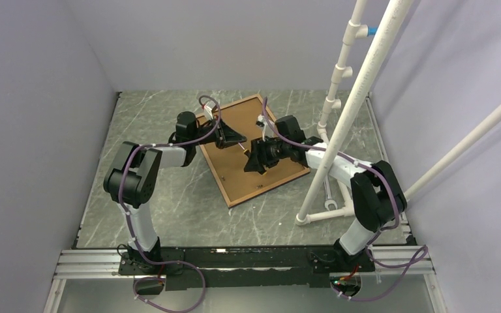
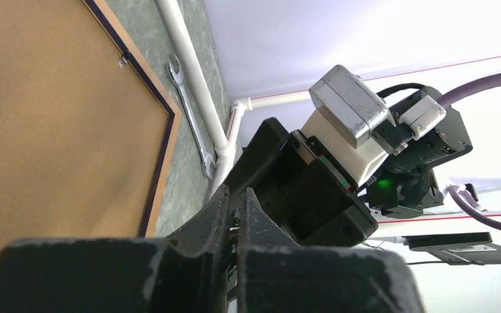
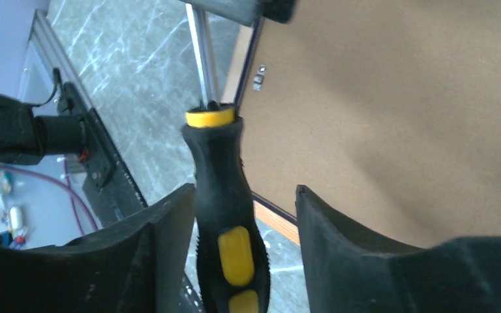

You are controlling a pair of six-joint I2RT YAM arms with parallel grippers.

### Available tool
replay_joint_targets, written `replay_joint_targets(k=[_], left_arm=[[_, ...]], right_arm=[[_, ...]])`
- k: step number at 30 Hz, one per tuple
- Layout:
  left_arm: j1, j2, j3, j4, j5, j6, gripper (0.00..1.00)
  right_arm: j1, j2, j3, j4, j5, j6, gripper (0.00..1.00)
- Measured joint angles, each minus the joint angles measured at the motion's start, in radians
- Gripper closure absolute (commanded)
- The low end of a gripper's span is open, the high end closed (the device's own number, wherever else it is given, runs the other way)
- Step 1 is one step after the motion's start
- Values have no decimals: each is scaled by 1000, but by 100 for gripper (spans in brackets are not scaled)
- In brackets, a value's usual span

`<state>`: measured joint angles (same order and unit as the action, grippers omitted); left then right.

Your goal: Take the photo out of the frame

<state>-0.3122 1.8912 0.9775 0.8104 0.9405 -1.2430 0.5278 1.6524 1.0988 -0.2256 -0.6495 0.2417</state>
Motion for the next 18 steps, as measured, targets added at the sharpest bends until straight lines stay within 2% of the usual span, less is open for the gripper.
replay_joint_targets(k=[6, 10, 14, 16, 18], left_arm=[[19, 0, -30, 48, 4, -34, 100], [36, 0, -60, 72, 0, -64, 100], [39, 0, -75, 106, -3, -105, 100], [41, 0, -75, 127, -4, -122, 100], [41, 0, -75, 145, -4, -135, 100]], right_arm=[[-3, -122, -184, 209, 113, 179, 1], [-11, -187, -322, 417, 142, 318, 0], [2, -179, -372, 553, 143, 411, 0], [7, -179, -394, 617, 142, 445, 4], [9, -173, -408, 671, 142, 474, 11]])
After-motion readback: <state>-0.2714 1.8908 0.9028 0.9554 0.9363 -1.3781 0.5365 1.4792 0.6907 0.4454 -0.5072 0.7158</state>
